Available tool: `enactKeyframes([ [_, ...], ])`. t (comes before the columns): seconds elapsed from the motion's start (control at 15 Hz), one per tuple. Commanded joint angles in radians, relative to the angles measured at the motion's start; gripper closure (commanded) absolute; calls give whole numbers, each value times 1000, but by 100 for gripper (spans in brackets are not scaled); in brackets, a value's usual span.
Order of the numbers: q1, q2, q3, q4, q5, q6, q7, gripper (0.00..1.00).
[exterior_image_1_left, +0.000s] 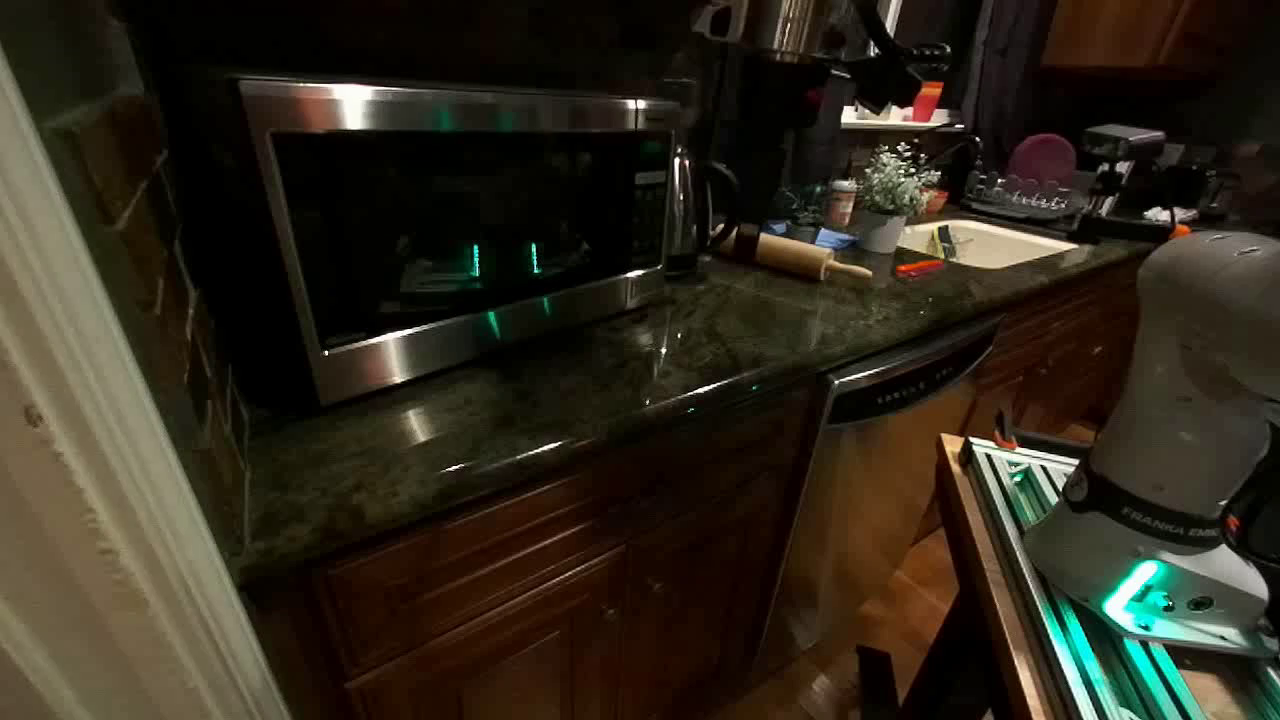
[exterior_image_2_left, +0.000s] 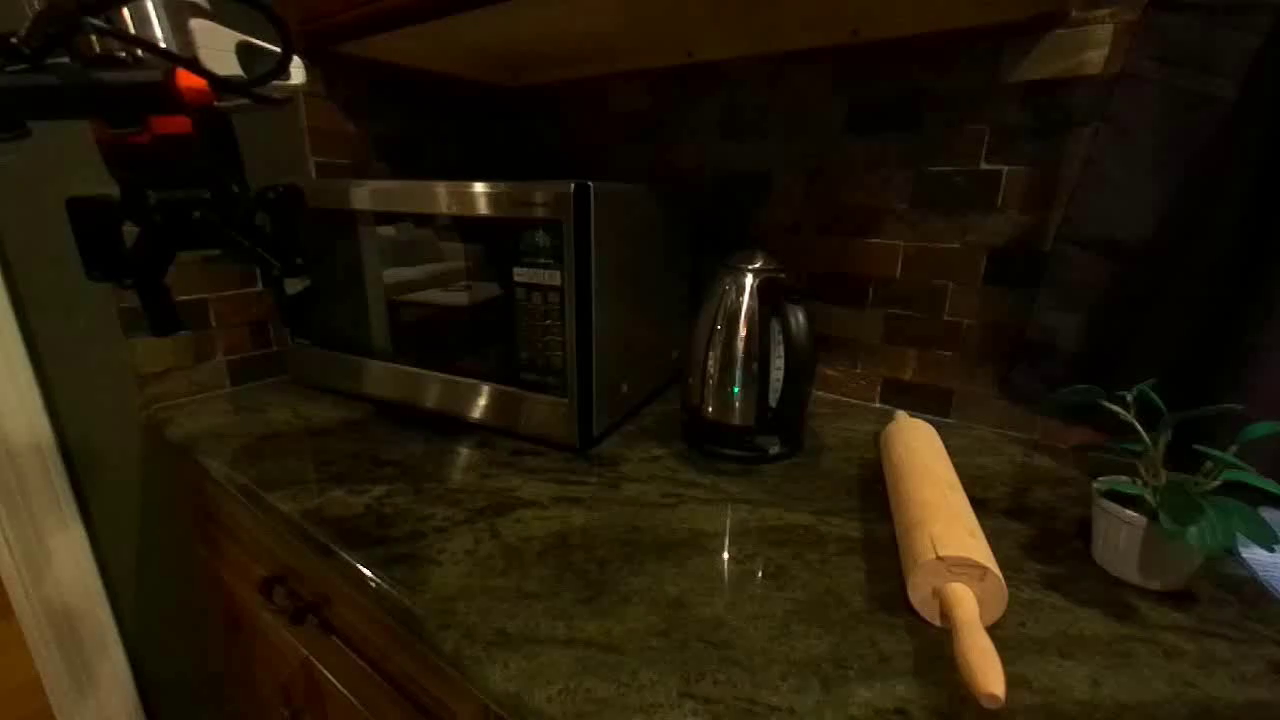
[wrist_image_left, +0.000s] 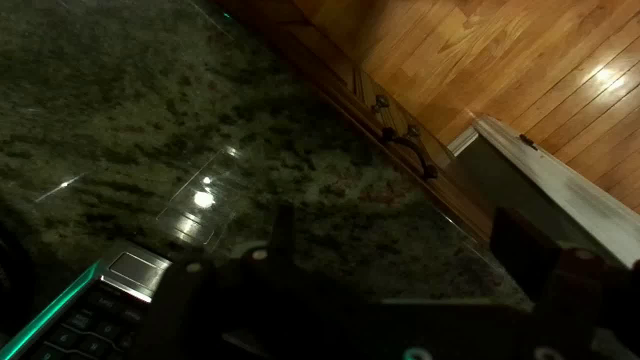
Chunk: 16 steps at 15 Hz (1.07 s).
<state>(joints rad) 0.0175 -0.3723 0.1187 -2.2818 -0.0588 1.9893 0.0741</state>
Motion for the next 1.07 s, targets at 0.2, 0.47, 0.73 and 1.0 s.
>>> enactKeyframes([
  [0.2,14,1,-12,3,-5,-3,4,0],
  [0.47,-27,12,39,40,-138,-67,146,0],
  [0.73,-49,9,70,107,-284,-176,327,0],
  [1.0,-72,11,77,193,-366,-289,494,0],
])
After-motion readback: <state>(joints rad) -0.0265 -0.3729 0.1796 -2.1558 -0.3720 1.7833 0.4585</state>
